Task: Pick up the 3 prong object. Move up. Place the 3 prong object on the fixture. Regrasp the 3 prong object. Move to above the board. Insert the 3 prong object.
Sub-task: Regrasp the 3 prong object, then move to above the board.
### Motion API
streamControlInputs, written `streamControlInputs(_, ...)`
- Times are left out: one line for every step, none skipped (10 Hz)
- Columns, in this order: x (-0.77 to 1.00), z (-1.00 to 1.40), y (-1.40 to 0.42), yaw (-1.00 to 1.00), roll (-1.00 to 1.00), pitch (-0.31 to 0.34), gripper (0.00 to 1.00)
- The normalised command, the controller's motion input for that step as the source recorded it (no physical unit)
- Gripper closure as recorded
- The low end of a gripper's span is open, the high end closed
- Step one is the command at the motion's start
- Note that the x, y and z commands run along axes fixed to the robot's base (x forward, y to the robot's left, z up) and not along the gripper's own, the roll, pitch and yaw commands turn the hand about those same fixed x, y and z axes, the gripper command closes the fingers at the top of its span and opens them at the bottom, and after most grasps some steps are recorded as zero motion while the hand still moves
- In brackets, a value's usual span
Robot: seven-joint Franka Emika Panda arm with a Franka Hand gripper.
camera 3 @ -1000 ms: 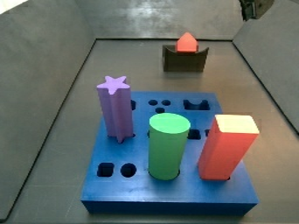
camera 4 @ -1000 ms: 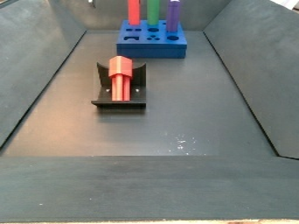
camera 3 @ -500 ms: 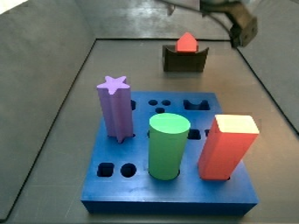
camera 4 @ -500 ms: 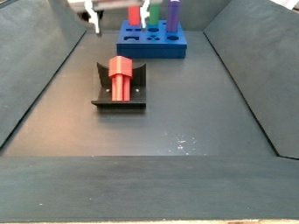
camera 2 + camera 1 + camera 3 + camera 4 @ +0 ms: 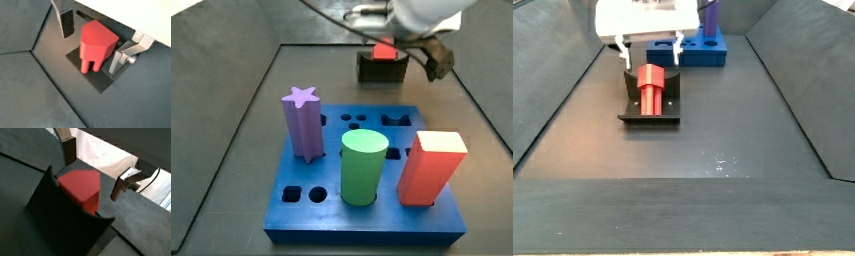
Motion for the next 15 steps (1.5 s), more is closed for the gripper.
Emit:
streamControlInputs(0.09, -0.71, 0.01, -0.05, 0.08, -0.050, 0.00)
streamControlInputs(0.08, -0.51, 0.01, -0.05, 0.07, -0.024, 0.00)
streamControlInputs(0.08, -0.37, 0.01, -0.04, 0.07, -0.005, 0.00)
streamControlInputs(0.05, -0.21, 0.00, -0.02, 0.06, 0.023, 0.00)
streamControlInputs(0.01, -0.17, 0.00, -0.02, 0.06, 0.026, 0.00)
streamControlInputs(0.00, 0.00, 0.00, 0.00, 0.00, 0.000, 1.00)
streamControlInputs(0.23, 1.00, -0.01, 0.38, 0.50, -0.053, 1.00)
streamControlInputs(0.23, 1.00, -0.01, 0.37, 0.50, -0.054, 1.00)
streamControlInputs(0.23, 1.00, -0.02, 0.27, 0.37, -0.107, 1.00)
streamControlInputs(0.23, 1.00, -0.02, 0.23, 0.30, -0.144, 1.00)
streamControlInputs(0.22, 1.00, -0.02, 0.12, 0.17, -0.214, 1.00)
streamControlInputs(0.21, 1.00, -0.02, 0.08, 0.14, -0.232, 1.00)
streamControlInputs(0.20, 1.00, -0.02, -0.01, 0.11, -0.232, 1.00)
streamControlInputs(0.19, 1.00, -0.02, -0.07, 0.10, -0.211, 1.00)
streamControlInputs(0.19, 1.00, -0.02, -0.13, 0.10, -0.167, 1.00)
